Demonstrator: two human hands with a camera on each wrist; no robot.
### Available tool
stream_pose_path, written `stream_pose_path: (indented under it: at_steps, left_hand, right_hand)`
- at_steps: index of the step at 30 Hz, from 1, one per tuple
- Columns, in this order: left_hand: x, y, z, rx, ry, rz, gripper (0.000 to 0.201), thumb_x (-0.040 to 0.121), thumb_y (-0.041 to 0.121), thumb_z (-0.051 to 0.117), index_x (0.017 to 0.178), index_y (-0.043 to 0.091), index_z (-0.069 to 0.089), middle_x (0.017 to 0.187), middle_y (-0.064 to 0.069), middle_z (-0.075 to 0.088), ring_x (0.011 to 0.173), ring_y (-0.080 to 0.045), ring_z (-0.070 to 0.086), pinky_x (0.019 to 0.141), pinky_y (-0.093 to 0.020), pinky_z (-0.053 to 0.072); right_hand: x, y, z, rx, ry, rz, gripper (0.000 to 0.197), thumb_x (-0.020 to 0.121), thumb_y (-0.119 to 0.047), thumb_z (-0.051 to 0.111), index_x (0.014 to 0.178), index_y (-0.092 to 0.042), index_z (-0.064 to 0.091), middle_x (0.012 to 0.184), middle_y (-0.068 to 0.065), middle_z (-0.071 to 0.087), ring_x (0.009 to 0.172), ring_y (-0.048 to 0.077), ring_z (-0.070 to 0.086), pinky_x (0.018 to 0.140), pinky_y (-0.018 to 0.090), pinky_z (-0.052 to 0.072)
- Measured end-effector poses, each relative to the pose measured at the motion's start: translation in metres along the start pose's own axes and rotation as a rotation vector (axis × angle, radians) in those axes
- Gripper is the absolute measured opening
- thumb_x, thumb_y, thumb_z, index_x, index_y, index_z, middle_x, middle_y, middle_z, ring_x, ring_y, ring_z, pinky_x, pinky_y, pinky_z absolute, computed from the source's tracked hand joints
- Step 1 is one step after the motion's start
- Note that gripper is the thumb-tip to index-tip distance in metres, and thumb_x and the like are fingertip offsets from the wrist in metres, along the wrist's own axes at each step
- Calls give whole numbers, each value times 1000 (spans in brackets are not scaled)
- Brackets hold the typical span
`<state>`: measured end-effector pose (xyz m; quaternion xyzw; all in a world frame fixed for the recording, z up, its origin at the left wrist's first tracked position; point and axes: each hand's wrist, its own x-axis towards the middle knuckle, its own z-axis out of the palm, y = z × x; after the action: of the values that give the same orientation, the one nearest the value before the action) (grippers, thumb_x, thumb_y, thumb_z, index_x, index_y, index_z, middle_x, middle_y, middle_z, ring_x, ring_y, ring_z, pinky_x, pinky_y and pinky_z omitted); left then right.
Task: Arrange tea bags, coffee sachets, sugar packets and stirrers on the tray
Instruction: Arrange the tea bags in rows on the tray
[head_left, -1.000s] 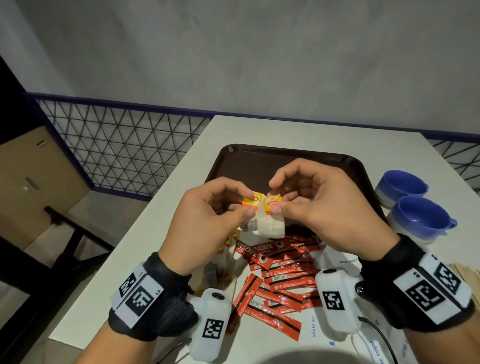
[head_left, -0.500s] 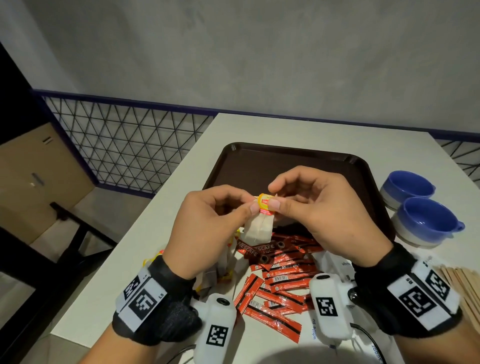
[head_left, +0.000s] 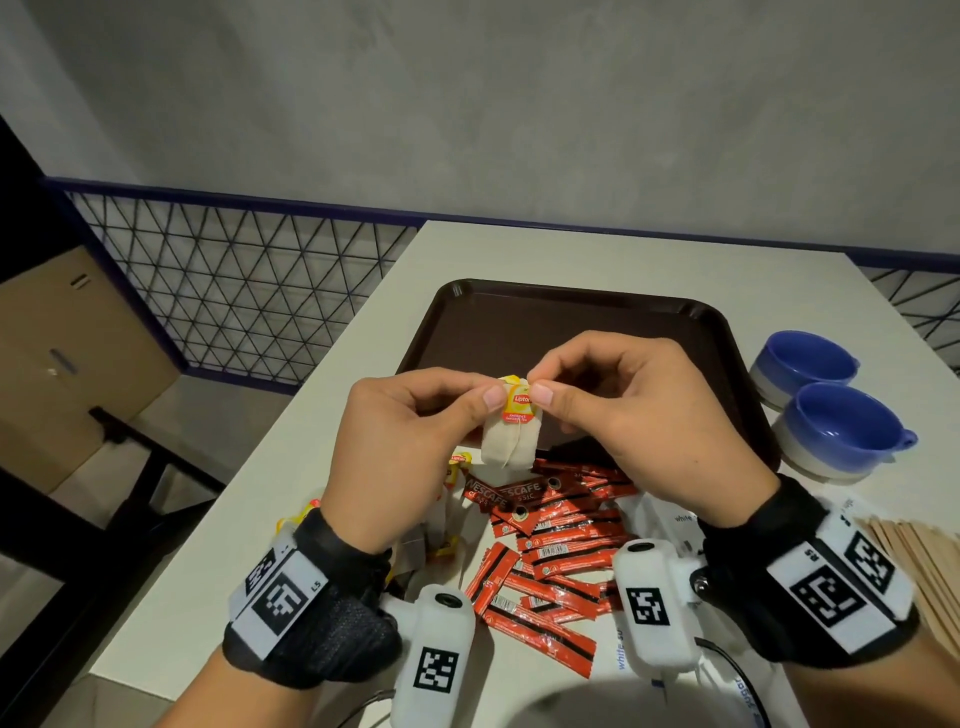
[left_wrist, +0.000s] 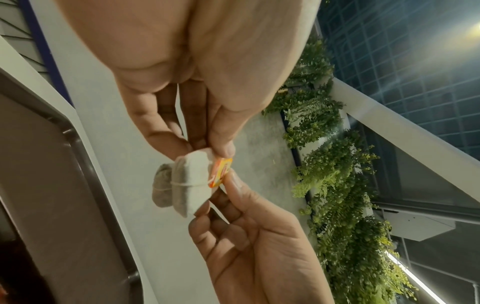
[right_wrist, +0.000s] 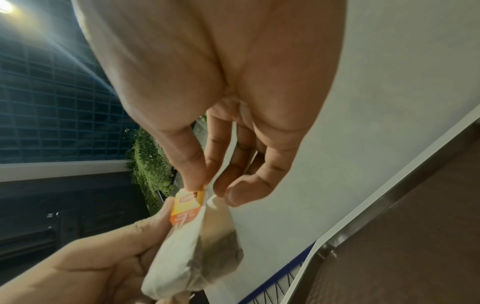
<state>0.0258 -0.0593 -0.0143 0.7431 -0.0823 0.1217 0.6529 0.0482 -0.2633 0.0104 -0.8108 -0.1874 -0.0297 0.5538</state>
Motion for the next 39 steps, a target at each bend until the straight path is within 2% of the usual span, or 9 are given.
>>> stream_pose_path:
  at_steps: [4, 6, 9, 12, 14, 17, 21, 27, 39]
  left_hand:
    - [0, 1, -1, -3, 5, 9, 11, 91, 14, 75, 99, 13, 82, 89, 1, 81, 84, -15, 77, 71, -20, 58]
    - [0, 1, -2, -1, -3, 8, 11, 91, 13, 75, 99, 14, 82, 89, 2, 81, 84, -14, 78, 72, -21, 58]
    - [-1, 1, -4, 2, 1, 31, 12, 94, 10, 72, 100, 12, 82, 91, 1, 81, 87, -16, 78, 75, -25, 60]
    - [0, -2, -9, 43, 24, 54, 12, 94, 6, 73, 99, 14, 79, 93, 0, 80, 89, -21, 77, 81, -40, 64]
    - [2, -5, -13, 74, 38, 59, 13, 90, 4, 77, 96, 15, 74, 91, -2, 78, 88, -21, 76, 82, -50, 63]
    - [4, -6, -15, 86, 59, 38, 28, 84, 3, 83, 98, 17, 62, 88, -7, 77, 87, -23, 75, 83, -55, 62]
    - [1, -1, -13, 90, 34, 17, 31, 80, 5, 86, 100, 15, 64, 86, -6, 79, 86, -24, 78, 82, -54, 63]
    - [-6, 7, -5, 75, -50, -25, 32, 80, 3, 86, 103, 12, 66, 83, -6, 79, 81, -24, 77, 82, -52, 63]
    - [-3, 12, -12, 37, -93, -52, 37, 75, 3, 87, 106, 10, 66, 88, -5, 81, 85, -23, 79, 84, -46, 64]
  right_hand:
    - [-1, -1, 3, 41, -20, 6, 9, 87, -17, 82, 94, -22, 78, 90, 0, 75, 83, 22, 73, 76, 45, 64]
    - [-1, -2, 3, 45, -21, -4, 11, 86, -16, 83, 94, -21, 77, 90, 0, 76, 85, 21, 74, 78, 47, 64]
    - [-1, -3, 1, 50, -31, 4, 14, 85, -13, 84, 94, -22, 78, 90, 1, 76, 88, 22, 74, 80, 45, 64]
    - [-3, -6, -4, 83, -38, 51, 20, 83, -11, 83, 98, -24, 79, 89, 4, 76, 91, 28, 75, 78, 44, 65]
    - [-4, -7, -7, 42, -41, 65, 19, 85, -14, 82, 98, -28, 80, 90, 1, 77, 91, 23, 76, 77, 41, 66]
    - [-6, -9, -9, -17, -76, 60, 15, 86, -20, 81, 95, -32, 81, 92, -8, 79, 92, 13, 76, 78, 33, 65]
    - [-9, -18, -7, -67, -194, 26, 11, 86, -26, 81, 94, -33, 82, 92, -18, 78, 93, 1, 74, 83, 19, 59]
    - [-4, -12, -1, -153, -91, 7, 10, 86, -28, 82, 94, -34, 82, 90, -19, 78, 91, 2, 73, 87, 33, 61]
    - [-3, -4, 2, -128, -19, 6, 12, 87, -28, 83, 97, -34, 81, 89, -16, 77, 89, 8, 73, 81, 42, 63]
